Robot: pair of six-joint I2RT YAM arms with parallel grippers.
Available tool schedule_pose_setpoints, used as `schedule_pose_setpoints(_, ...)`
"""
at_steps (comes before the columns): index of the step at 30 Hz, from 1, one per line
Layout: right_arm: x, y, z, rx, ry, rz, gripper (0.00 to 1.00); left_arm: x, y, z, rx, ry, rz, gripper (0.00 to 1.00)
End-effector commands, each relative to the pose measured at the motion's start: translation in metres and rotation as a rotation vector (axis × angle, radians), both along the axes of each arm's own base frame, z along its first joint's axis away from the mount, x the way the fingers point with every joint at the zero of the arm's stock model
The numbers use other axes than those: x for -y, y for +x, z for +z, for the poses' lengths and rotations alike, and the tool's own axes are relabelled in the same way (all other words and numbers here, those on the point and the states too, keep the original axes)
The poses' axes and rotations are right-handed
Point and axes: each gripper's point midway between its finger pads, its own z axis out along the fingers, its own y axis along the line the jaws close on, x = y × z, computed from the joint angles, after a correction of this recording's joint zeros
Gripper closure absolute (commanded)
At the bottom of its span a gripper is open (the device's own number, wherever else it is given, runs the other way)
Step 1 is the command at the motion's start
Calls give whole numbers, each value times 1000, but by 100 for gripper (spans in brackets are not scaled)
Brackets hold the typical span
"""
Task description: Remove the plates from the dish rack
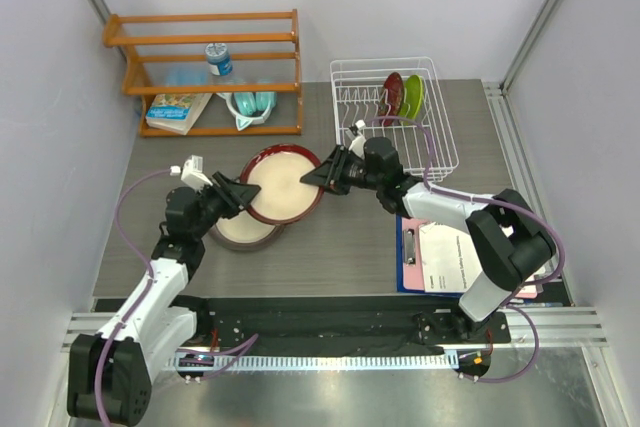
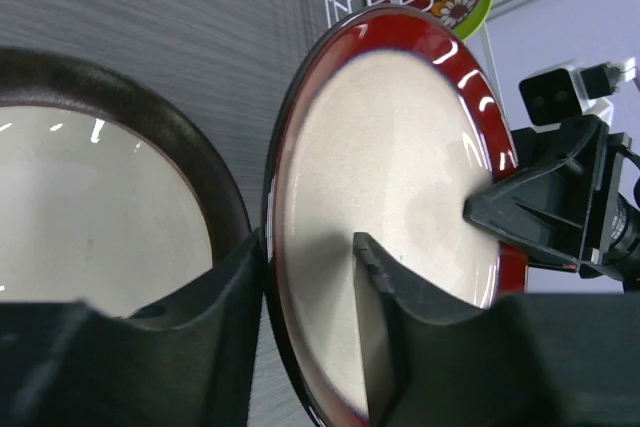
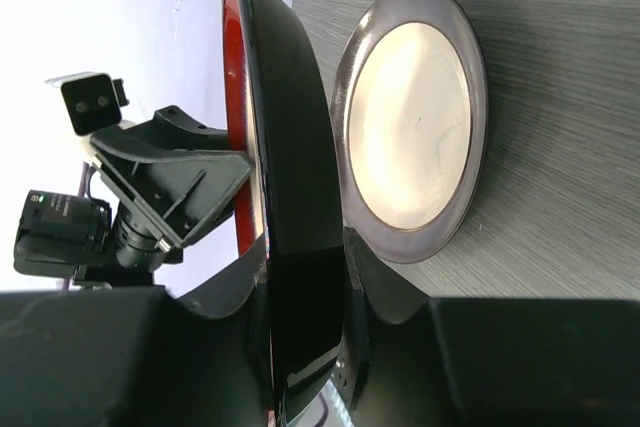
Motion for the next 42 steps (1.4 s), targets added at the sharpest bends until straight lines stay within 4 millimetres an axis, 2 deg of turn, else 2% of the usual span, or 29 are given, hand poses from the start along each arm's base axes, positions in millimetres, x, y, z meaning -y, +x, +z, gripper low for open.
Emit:
schedule_pose_setpoints(1,-12,-3,111,275,193,72,99,6,-4,8,27,-9,-37,70)
schedule_pose_setpoints(5,-14,-6,111,277,207,91,99,10,-2,4,4,-7,-57,98)
schedule_pose_setpoints(6,-13,-7,109,277,198,93,99,10,-2,2,-7,-7,-60,100)
schedule_pose_setpoints(16,-16,-14,110,308,192,154,99,32,2,0,-28,2,-181,100)
schedule_pose_setpoints(18,-15,-14,112,309,191,151,99,33,3,-3,-44,-2,-183,82)
schedule_pose_setpoints(20,-15,-14,112,308,186,154,99,33,3,-6,-52,4,-182,58)
schedule_pose_setpoints(22,-16,-15,116,319,188,159,99,33,4,-13,-74,16,-180,45)
schedule_pose_setpoints(25,-15,-14,118,335,164,156,99,34,6,-18,-94,23,-190,44)
schedule_pose_setpoints(26,-15,-14,119,336,166,157,99,35,6,-19,-98,21,-197,65)
schedule_pose_setpoints(28,-14,-15,122,334,179,157,99,38,6,-18,-89,19,-211,78)
schedule_pose_setpoints(29,-14,-15,120,332,177,152,99,38,7,-17,-86,17,-211,99)
schedule_pose_setpoints(37,-18,-17,115,299,226,173,99,47,4,-15,-45,4,-250,100)
schedule_pose_setpoints(42,-21,-15,111,281,249,179,99,52,3,-4,-11,-21,-276,100)
